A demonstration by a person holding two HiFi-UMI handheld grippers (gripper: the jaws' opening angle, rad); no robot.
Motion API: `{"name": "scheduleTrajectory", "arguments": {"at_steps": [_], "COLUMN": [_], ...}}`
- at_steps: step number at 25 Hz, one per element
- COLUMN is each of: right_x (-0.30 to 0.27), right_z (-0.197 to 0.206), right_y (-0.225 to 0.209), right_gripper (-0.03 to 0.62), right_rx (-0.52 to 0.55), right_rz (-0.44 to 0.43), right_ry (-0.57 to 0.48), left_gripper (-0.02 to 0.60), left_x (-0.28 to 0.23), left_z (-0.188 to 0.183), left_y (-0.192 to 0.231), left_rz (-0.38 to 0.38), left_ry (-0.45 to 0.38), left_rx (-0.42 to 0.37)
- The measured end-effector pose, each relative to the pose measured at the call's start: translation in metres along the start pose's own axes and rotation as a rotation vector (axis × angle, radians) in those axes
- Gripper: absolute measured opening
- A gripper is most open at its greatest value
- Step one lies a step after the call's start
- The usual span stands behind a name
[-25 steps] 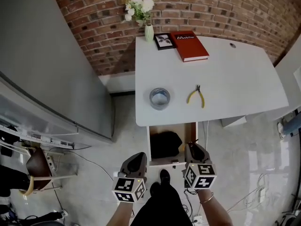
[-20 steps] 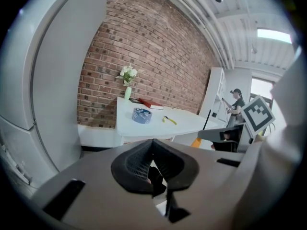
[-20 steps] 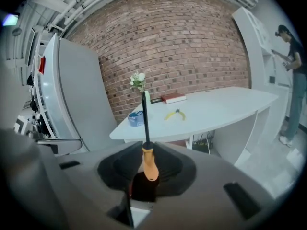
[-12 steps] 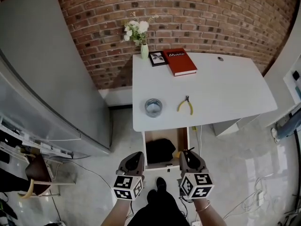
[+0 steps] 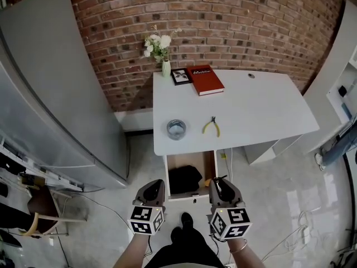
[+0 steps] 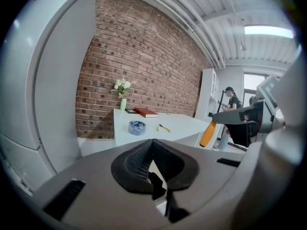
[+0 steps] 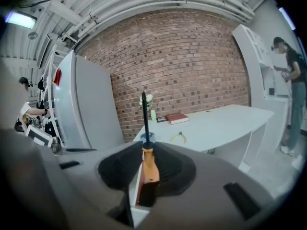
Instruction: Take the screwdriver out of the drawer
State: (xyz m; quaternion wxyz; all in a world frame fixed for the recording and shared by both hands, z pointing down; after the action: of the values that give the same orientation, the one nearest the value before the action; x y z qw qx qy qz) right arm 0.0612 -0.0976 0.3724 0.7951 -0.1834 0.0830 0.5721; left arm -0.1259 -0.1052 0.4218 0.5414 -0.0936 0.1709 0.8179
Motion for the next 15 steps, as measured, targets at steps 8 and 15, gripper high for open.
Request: {"name": "scheduleTrajectory", "arguments": {"at_steps": [8,15], "right_x": [0.021,0.030], "right_z": [-0.011,-0.017], "right_y": [0.010,0.010], "right_gripper": [0.080,0.080], "right_rx": [0.017,0.037], "right_rz": [0.003,0.011], "right_ry": [-0.042,-0.057], "left_gripper": [-0.008,-0.008], "left_x": [0.014,0.019], "left_z": [-0.009,-0.014], "left_y": [-0.005,-0.008], "left_rz": [0.007,0.010], "left_ry": [-0.031,-0.045], "left_rx": [-0.012,-0.014]}}
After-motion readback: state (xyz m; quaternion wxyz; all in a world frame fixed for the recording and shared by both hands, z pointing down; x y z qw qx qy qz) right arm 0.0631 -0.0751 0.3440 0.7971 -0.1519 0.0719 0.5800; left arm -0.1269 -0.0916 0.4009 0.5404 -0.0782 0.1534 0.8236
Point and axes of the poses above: the fingertips, and each gripper's own axes: x backward along the fingers, y to its left, z out of its underside, the point moved 1 cm from there along x, backward along the fingers, and after that the axes turned 1 degree about -x, right-handed, at the moved point
